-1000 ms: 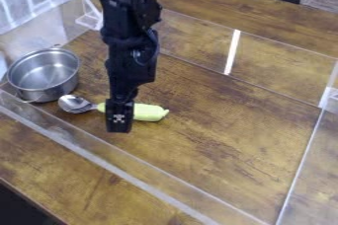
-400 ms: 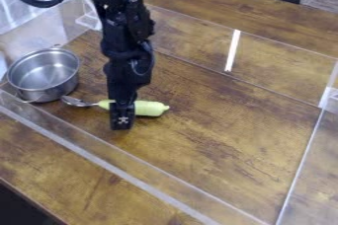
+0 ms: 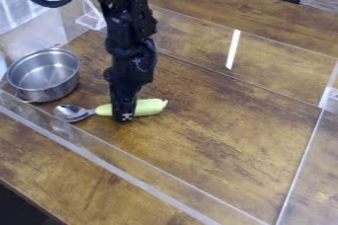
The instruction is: Move the green spoon to the right
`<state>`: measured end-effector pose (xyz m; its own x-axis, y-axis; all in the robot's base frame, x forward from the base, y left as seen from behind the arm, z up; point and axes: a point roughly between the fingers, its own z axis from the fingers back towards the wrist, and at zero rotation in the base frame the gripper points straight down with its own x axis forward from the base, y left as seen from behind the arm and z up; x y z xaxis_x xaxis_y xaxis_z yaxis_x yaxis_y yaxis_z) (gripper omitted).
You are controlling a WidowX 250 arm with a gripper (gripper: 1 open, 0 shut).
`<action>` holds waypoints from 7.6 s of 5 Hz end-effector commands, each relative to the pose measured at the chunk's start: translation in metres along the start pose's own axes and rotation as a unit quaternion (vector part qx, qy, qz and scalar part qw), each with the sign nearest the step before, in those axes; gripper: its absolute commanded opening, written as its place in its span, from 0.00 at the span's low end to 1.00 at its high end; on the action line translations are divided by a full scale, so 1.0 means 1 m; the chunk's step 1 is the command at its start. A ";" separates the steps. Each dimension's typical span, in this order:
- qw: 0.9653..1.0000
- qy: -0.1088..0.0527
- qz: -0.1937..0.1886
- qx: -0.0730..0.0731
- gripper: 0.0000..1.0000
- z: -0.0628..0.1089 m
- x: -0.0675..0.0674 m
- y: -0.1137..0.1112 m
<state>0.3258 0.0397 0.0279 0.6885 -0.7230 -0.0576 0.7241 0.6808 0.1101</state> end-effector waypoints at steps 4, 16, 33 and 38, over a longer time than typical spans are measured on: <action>0.998 -0.048 -0.034 0.026 0.00 0.018 0.004 0.017; 0.999 -0.032 -0.019 -0.017 0.00 0.031 0.027 0.027; 0.989 -0.047 0.139 0.006 0.00 0.136 0.072 0.019; 0.990 -0.091 0.095 -0.047 0.00 0.134 0.131 -0.071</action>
<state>0.3603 -0.1143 0.1214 0.8172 -0.5718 0.0719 0.5740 0.8188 -0.0120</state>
